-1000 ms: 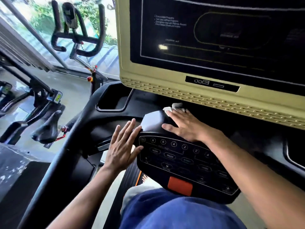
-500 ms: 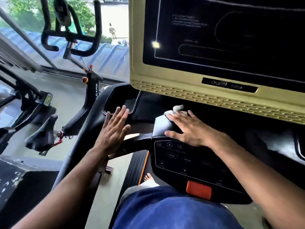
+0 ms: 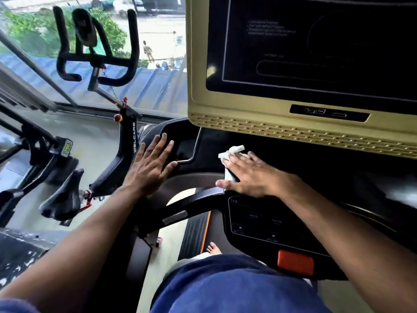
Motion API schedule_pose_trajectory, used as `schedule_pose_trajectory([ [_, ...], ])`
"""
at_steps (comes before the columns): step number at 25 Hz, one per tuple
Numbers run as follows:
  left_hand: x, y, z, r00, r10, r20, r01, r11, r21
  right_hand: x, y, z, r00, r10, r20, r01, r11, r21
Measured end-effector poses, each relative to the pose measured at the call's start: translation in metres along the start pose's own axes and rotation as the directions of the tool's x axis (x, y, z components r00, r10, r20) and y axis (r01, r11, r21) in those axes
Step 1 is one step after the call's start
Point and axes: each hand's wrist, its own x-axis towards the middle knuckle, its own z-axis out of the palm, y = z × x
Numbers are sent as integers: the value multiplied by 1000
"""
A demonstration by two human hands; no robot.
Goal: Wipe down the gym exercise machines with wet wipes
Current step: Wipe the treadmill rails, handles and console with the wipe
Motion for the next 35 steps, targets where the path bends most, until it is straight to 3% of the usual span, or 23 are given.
schedule_pose_trajectory([
  [2,-2,2,1,1000,-12,-11,11,1000,-18,24,-10,-2,1000,-8,-27,7,999,-36],
  [5,-1,0,1,999,-30,-12,29,999,-34,59,-12,-8,978,75,-193,-91,993,-75],
  [8,-2,-1,2,1000,-26,-18,25,999,-32,86,-21,-18,929,264,-258,-249,964,88],
  [10,-2,0,1,999,-19,-26,17,999,-41,91,-33,-18,910,313,-274,-308,949,62],
  [13,-3,0,3,999,-10,-41,8,999,-47,74,-53,-1,953,122,-276,-141,989,-52],
  [16,-4,-1,3,998,-3,-55,0,999,-52,45,-64,16,991,-80,-107,61,984,-165],
  [18,-4,0,3,999,2,-52,-5,998,-59,43,-60,12,992,-72,-105,57,988,-143],
  [22,-4,-1,2,999,-14,-45,10,996,-90,85,-48,-20,957,109,-268,-123,992,-36],
  [26,-4,-3,-5,999,-25,-42,15,976,-215,116,-40,-39,942,246,-230,-243,969,42],
  [29,-27,-14,-13,991,-133,-29,113,922,-369,99,-38,-29,967,154,-201,-163,986,-28],
  [32,-91,-30,-5,971,-238,12,225,900,-374,58,-44,1,996,-13,-92,-1,989,-146],
  [35,-141,-27,9,951,-308,4,281,863,-421,45,-57,18,996,-79,-46,72,987,-146],
])
